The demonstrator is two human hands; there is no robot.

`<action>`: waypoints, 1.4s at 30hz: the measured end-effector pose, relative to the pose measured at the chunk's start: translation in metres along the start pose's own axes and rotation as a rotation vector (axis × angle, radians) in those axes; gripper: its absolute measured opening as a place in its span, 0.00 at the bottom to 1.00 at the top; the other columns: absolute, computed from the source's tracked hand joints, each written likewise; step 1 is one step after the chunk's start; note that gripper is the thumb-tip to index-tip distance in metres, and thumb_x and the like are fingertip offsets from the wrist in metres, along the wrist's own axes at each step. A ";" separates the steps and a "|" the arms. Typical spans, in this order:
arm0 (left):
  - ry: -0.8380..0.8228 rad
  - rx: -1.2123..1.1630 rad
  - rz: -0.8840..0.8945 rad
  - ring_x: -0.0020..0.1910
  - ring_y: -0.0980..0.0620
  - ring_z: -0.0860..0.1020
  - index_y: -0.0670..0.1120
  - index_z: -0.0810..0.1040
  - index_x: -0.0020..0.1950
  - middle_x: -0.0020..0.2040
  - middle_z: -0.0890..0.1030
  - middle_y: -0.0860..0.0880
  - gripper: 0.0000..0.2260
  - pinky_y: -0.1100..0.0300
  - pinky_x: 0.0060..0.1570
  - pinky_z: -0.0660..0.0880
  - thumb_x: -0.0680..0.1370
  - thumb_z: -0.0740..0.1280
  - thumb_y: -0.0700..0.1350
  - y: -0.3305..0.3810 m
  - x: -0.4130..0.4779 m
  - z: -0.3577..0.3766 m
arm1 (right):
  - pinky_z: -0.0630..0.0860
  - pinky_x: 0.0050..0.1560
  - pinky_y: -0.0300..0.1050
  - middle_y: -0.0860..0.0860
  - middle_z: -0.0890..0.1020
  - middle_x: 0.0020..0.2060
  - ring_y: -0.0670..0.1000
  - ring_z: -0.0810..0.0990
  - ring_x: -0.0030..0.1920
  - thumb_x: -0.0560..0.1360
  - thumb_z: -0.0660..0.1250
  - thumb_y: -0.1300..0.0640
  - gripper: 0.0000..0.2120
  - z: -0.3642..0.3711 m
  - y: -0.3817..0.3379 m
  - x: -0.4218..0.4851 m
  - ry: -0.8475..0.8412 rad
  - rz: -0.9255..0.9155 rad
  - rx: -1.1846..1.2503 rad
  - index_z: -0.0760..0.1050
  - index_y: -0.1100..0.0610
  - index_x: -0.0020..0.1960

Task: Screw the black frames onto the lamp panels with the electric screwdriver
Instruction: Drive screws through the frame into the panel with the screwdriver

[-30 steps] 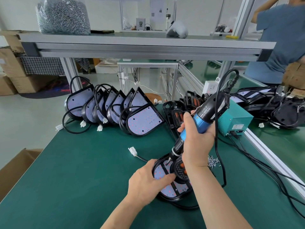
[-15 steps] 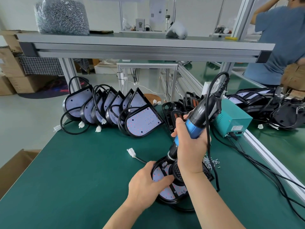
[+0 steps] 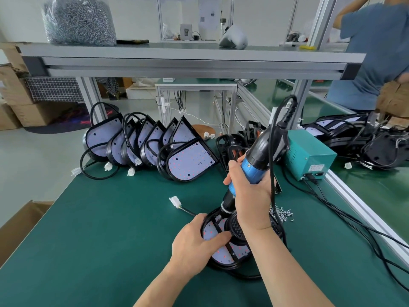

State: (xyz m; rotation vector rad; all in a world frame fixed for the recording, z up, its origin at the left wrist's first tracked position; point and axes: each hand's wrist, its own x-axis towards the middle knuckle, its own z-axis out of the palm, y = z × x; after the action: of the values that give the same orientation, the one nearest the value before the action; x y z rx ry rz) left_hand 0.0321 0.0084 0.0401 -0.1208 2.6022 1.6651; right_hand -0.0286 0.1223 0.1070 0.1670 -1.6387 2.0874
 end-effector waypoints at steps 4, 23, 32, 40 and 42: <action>-0.045 -0.014 0.001 0.49 0.60 0.82 0.58 0.79 0.52 0.46 0.84 0.62 0.23 0.52 0.55 0.78 0.62 0.69 0.67 0.001 0.001 -0.004 | 0.75 0.40 0.39 0.45 0.79 0.28 0.46 0.78 0.32 0.66 0.73 0.42 0.06 0.001 -0.001 0.004 -0.019 0.047 -0.012 0.79 0.40 0.40; -0.147 0.106 -0.093 0.50 0.59 0.82 0.57 0.81 0.52 0.45 0.85 0.61 0.27 0.53 0.58 0.78 0.57 0.72 0.68 0.011 0.028 -0.017 | 0.76 0.34 0.40 0.51 0.76 0.31 0.48 0.75 0.29 0.72 0.72 0.59 0.13 -0.062 -0.042 0.051 0.321 -0.016 0.290 0.71 0.58 0.52; -0.338 0.245 -0.116 0.48 0.55 0.82 0.50 0.78 0.51 0.50 0.84 0.53 0.30 0.58 0.50 0.81 0.57 0.76 0.66 0.023 0.055 -0.026 | 0.78 0.34 0.37 0.47 0.78 0.31 0.44 0.78 0.28 0.78 0.72 0.53 0.09 -0.162 -0.023 0.067 0.463 0.328 0.321 0.73 0.54 0.48; -0.409 0.232 -0.188 0.47 0.56 0.81 0.50 0.78 0.56 0.52 0.83 0.53 0.26 0.61 0.39 0.80 0.65 0.79 0.61 0.027 0.062 -0.018 | 0.77 0.37 0.46 0.56 0.78 0.50 0.51 0.84 0.30 0.77 0.73 0.51 0.21 -0.209 0.023 0.063 0.528 0.621 0.005 0.71 0.59 0.64; -0.394 0.191 -0.194 0.42 0.54 0.81 0.48 0.80 0.53 0.46 0.84 0.52 0.26 0.60 0.38 0.79 0.61 0.79 0.60 0.030 0.059 -0.012 | 0.80 0.45 0.53 0.58 0.78 0.54 0.57 0.84 0.40 0.76 0.74 0.50 0.29 -0.211 0.034 0.060 0.553 0.628 -0.084 0.68 0.62 0.69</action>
State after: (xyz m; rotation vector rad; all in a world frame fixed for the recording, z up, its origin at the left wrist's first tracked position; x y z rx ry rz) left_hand -0.0297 0.0077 0.0669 -0.0312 2.3482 1.2251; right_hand -0.0558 0.3324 0.0413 -0.9804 -1.5290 2.1870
